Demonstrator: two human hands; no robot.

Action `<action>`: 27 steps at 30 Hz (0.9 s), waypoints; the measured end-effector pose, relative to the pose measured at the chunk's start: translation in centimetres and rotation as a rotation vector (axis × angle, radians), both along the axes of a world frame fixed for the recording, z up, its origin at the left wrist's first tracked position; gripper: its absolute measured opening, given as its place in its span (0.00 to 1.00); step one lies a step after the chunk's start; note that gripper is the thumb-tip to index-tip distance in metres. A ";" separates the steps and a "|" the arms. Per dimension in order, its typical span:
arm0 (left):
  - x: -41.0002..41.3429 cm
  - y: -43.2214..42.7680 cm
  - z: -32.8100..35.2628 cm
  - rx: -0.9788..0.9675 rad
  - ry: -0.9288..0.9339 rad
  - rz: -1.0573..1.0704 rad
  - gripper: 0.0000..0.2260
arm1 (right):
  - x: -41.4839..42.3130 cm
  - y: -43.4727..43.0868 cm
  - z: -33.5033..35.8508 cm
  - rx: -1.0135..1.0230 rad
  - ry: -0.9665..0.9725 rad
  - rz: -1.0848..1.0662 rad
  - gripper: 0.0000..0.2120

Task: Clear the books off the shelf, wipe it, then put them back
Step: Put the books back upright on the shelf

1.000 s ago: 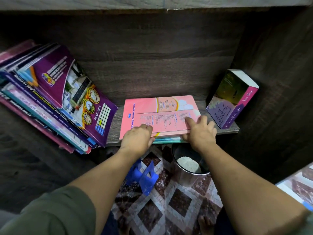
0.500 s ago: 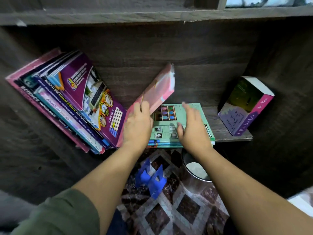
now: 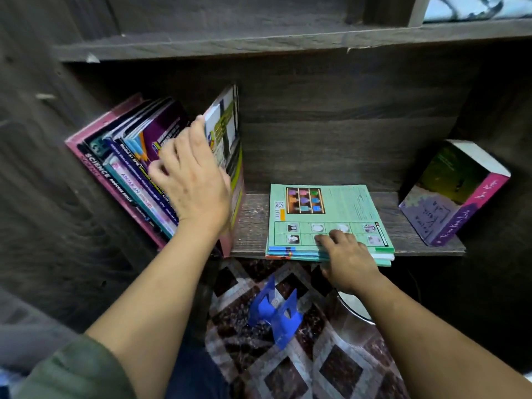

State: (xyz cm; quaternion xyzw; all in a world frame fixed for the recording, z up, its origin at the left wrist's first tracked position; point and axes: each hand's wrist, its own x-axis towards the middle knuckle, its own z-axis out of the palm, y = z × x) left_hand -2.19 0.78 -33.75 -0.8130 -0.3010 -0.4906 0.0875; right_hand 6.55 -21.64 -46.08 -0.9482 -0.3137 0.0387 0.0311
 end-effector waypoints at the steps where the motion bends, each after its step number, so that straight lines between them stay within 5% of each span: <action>1: -0.3 0.1 0.2 -0.037 0.009 0.017 0.36 | 0.0 0.0 0.1 -0.002 0.007 -0.001 0.31; 10: -0.7 3.9 -0.8 -0.161 0.054 0.293 0.37 | 0.6 -0.3 -0.1 -0.007 0.030 -0.003 0.32; 17: -0.6 3.1 -1.7 -0.165 0.124 0.269 0.36 | 0.9 -0.5 -0.1 0.001 0.024 -0.006 0.31; 22: 0.1 -0.7 -3.0 -0.100 0.312 -0.088 0.37 | 1.3 -1.6 0.1 -0.077 -0.027 -0.222 0.35; 27: 1.4 -5.0 -7.9 0.130 0.820 -0.497 0.32 | 2.2 -2.8 0.2 -0.089 0.174 -0.418 0.42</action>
